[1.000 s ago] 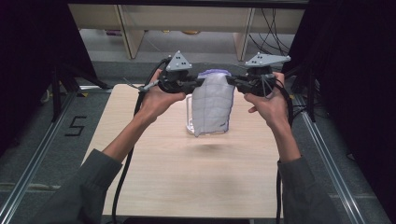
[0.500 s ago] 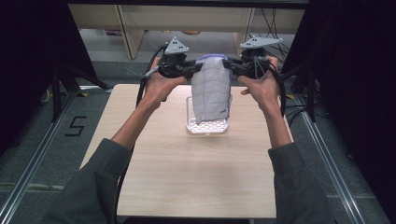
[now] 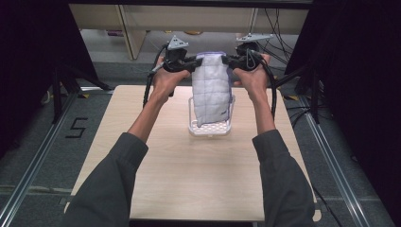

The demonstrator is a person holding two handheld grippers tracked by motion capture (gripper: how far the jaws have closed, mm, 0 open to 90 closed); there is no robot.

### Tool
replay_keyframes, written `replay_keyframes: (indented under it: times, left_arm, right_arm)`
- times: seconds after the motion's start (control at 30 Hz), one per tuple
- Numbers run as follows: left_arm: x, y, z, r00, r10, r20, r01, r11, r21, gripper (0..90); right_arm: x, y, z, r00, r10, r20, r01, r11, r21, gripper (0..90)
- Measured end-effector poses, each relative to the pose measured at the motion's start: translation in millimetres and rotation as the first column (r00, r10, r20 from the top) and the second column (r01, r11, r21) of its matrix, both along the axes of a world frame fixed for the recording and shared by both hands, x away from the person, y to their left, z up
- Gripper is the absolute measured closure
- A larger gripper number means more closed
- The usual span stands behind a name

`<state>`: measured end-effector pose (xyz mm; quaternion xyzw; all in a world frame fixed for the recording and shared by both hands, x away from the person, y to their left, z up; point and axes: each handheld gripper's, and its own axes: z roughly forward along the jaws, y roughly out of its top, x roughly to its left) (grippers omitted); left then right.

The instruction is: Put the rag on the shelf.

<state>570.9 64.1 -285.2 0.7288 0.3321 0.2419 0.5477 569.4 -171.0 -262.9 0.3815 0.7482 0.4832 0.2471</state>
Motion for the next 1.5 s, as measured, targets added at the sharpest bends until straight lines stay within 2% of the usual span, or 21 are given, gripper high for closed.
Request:
replay_keyframes:
  times: [0.23, 0.33, 0.37, 0.5, 0.53, 0.63, 0.7, 0.73, 0.87, 0.9, 0.93, 0.97, 1.03, 1.07, 1.17, 1.2, 1.23, 1.3, 1.37, 1.5]
  left_arm:
    - [19.2, -5.3, -21.5, 0.9992, 0.034, -0.021, -0.033, 0.9991, 0.026, 78.4]
    - [24.1, -7.1, -28.9, 0.9979, 0.052, -0.04, -0.05, 0.9976, 0.049, 78.4]
    - [25.9, -6.8, -32.0, 0.997, 0.057, -0.053, -0.055, 0.9976, 0.042, 78.4]
    - [30.1, -5.8, -40.3, 0.993, 0.076, -0.09, -0.071, 0.9959, 0.056, 78.5]
    - [30.1, -6.1, -42.0, 0.9915, 0.086, -0.098, -0.08, 0.9948, 0.064, 78.4]
    - [31.0, -7.9, -47.0, 0.9904, 0.085, -0.109, -0.076, 0.9937, 0.082, 78.5]
    - [32.4, -8.6, -49.8, 0.9867, 0.086, -0.138, -0.072, 0.9916, 0.107, 78.4]
    - [32.7, -8.9, -51.1, 0.9856, 0.09, -0.143, -0.074, 0.9912, 0.109, 78.4]
    - [33.6, -9.2, -54.3, 0.9824, 0.089, -0.164, -0.069, 0.99, 0.123, 77.6]
    - [34.1, -8.6, -55.2, 0.9806, 0.088, -0.176, -0.067, 0.9903, 0.122, 76.7]
    - [34.4, -8.2, -56.5, 0.9794, 0.086, -0.183, -0.063, 0.9896, 0.129, 75.8]
    - [34.1, -8.3, -57.3, 0.9774, 0.093, -0.19, -0.067, 0.9879, 0.14, 74.4]
    - [33.9, -7.6, -57.7, 0.9739, 0.098, -0.205, -0.07, 0.9876, 0.14, 70.1]
    - [33.8, -6.7, -57.6, 0.972, 0.093, -0.216, -0.066, 0.9895, 0.129, 67.4]
    - [32.2, -4.3, -56.4, 0.9718, 0.092, -0.217, -0.066, 0.9903, 0.122, 65.3]
    - [31.7, -3.6, -55.9, 0.9714, 0.091, -0.219, -0.064, 0.9898, 0.128, 65.1]
    - [30.8, -2.4, -55.1, 0.9705, 0.094, -0.222, -0.067, 0.9898, 0.125, 64.5]
    - [29.0, 1.1, -55.2, 0.9669, 0.075, -0.244, -0.053, 0.994, 0.096, 64.0]
    - [26.0, 4.3, -56.9, 0.9639, 0.086, -0.252, -0.062, 0.9927, 0.104, 63.8]
    - [22.3, 13.1, -59.6, 0.9612, 0.096, -0.258, -0.07, 0.9916, 0.109, 62.4]
  right_arm:
    - [26.3, 0.9, -26.6, 0.9976, -0.036, -0.059, 0.037, 0.999, 0.011, 83.8]
    - [32.7, 2.8, -35.5, 0.9961, -0.048, -0.073, 0.048, 0.999, -0.001, 83.8]
    - [33.5, 3.9, -36.9, 0.9956, -0.052, -0.078, 0.052, 0.999, -0.002, 83.7]
    - [40.3, 6.3, -44.5, 0.9937, -0.049, -0.101, 0.048, 0.999, -0.012, 83.6]
    - [42.2, 7.2, -47.0, 0.9916, -0.051, -0.119, 0.048, 0.999, -0.026, 83.6]
    - [46.3, 9.4, -54.1, 0.9893, -0.056, -0.134, 0.047, 0.997, -0.066, 83.4]
    - [48.1, 11.7, -59.5, 0.9868, -0.063, -0.15, 0.05, 0.995, -0.084, 83.2]
    - [47.9, 12.4, -61.0, 0.9818, -0.068, -0.178, 0.052, 0.994, -0.092, 83.1]
    - [50.1, 13.3, -67.3, 0.9785, -0.069, -0.194, 0.048, 0.993, -0.109, 82.3]
    - [50.3, 13.5, -68.8, 0.9752, -0.07, -0.21, 0.045, 0.992, -0.118, 81.7]
    - [51.5, 13.6, -71.0, 0.9768, -0.062, -0.205, 0.036, 0.991, -0.126, 80.4]
    - [50.8, 13.6, -71.9, 0.9706, -0.072, -0.23, 0.042, 0.99, -0.133, 78.2]
    - [51.5, 12.7, -74.3, 0.9729, -0.086, -0.215, 0.051, 0.986, -0.16, 71.8]
    - [50.6, 13.1, -74.5, 0.9703, -0.101, -0.22, 0.066, 0.985, -0.162, 70.6]
    - [49.2, 11.4, -73.0, 0.9712, -0.094, -0.219, 0.06, 0.985, -0.16, 68.4]
    - [47.8, 11.0, -71.6, 0.9691, -0.103, -0.224, 0.07, 0.986, -0.15, 68.1]
    - [48.2, 9.6, -70.9, 0.9719, -0.098, -0.214, 0.066, 0.986, -0.154, 67.2]
    - [46.6, 7.8, -68.7, 0.9739, -0.094, -0.207, 0.066, 0.988, -0.14, 62.9]
    - [44.7, 5.2, -66.2, 0.9734, -0.103, -0.205, 0.074, 0.987, -0.143, 61.1]
    - [38.7, -0.4, -61.9, 0.9711, -0.109, -0.212, 0.089, 0.991, -0.1, 58.4]
